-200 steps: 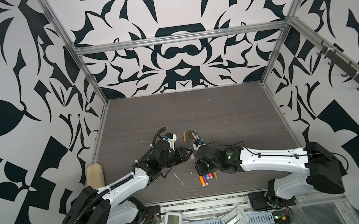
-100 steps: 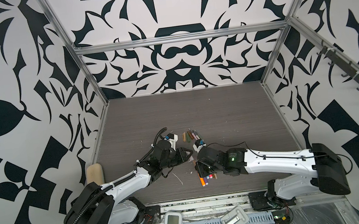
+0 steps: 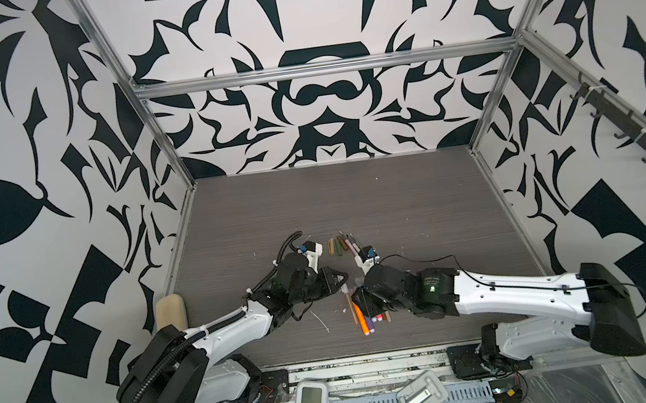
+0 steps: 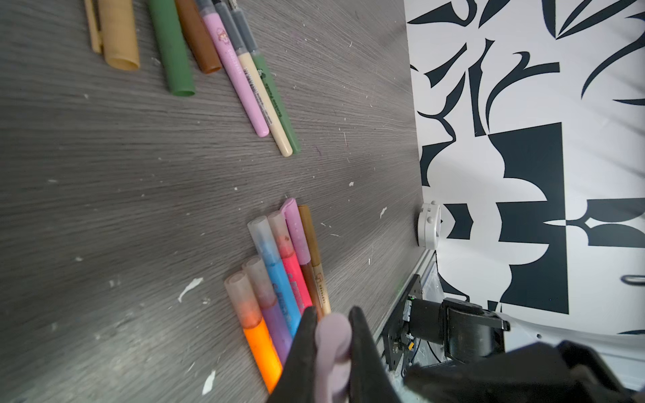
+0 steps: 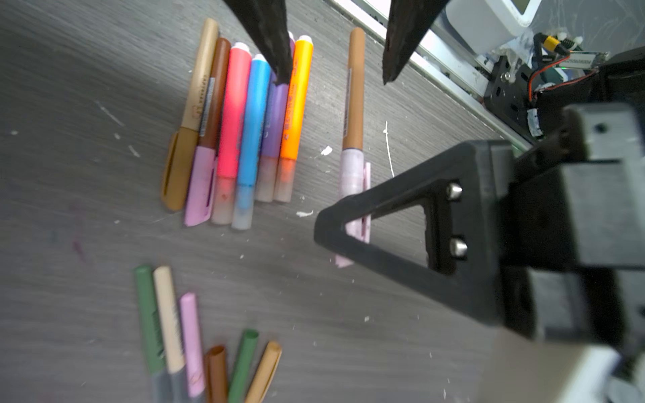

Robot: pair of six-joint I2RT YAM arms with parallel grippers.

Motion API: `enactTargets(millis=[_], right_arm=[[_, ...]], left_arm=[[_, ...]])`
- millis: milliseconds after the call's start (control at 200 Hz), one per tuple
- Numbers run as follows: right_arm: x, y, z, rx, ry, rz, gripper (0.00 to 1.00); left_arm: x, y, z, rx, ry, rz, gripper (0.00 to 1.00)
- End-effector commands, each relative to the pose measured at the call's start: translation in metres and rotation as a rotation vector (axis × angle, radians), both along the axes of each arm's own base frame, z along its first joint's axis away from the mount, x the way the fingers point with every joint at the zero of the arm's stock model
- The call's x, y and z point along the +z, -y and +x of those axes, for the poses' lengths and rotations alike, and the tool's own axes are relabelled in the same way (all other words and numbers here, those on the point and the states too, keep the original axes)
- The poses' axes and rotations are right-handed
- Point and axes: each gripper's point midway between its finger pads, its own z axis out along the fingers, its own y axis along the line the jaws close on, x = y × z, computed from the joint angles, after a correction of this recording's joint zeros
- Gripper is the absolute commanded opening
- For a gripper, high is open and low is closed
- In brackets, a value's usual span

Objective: Open the pen caps
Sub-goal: 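Close the left gripper on the light-pink cap held up by the right gripper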

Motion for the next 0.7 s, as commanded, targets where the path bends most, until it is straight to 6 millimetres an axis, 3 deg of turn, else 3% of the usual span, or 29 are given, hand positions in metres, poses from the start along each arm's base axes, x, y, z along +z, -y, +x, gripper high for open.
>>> enactTargets(millis=[0,150,290,540,695], right_arm=[[0.002,0.011,0.01,-0.044,0.096,0.031,0.46],[-0.016,0.029,0.012,-0.054,0.195,0.08,0.46],[-0.04,0.043,0.009,-0.075,0.215,0.111,0.45],[-0.033,0.031,0.005,-0.003,0.248,0.169,0.45],[-0.029,0.029,0.002,0.021,0.271,0.22,0.53]], left_arm=[[-0.006,-0.004,0.0,0.01,-0.005,0.016,0.0],[-0.005,-0.006,0.0,0.017,-0.013,0.027,0.0],[-0.009,-0.019,0.006,0.063,-0.024,0.149,0.0],[0.004,-0.025,0.019,0.123,0.007,0.198,0.0],[0.007,-0.019,0.026,0.137,-0.012,0.196,0.0]])
